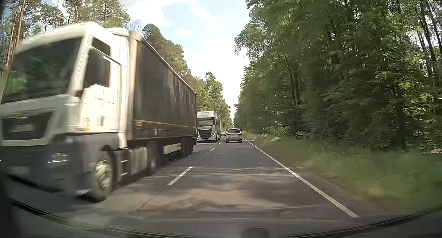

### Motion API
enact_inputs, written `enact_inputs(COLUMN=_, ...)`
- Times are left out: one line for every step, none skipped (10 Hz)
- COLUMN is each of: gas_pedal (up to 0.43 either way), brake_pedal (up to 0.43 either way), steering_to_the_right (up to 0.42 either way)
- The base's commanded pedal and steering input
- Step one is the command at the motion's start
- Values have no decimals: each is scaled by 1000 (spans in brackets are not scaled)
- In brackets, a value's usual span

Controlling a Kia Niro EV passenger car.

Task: Follow the waypoints while adhering to traffic rules and regulations

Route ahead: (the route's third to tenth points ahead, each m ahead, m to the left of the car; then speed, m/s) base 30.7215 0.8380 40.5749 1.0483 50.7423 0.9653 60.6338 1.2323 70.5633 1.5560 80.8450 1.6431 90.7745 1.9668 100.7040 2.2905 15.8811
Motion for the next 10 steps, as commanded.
enact_inputs(gas_pedal=67, brake_pedal=37, steering_to_the_right=0)
enact_inputs(gas_pedal=67, brake_pedal=37, steering_to_the_right=0)
enact_inputs(gas_pedal=67, brake_pedal=30, steering_to_the_right=-1)
enact_inputs(gas_pedal=67, brake_pedal=37, steering_to_the_right=0)
enact_inputs(gas_pedal=67, brake_pedal=37, steering_to_the_right=0)
enact_inputs(gas_pedal=67, brake_pedal=37, steering_to_the_right=0)
enact_inputs(gas_pedal=67, brake_pedal=37, steering_to_the_right=0)
enact_inputs(gas_pedal=67, brake_pedal=37, steering_to_the_right=0)
enact_inputs(gas_pedal=67, brake_pedal=37, steering_to_the_right=0)
enact_inputs(gas_pedal=67, brake_pedal=30, steering_to_the_right=0)
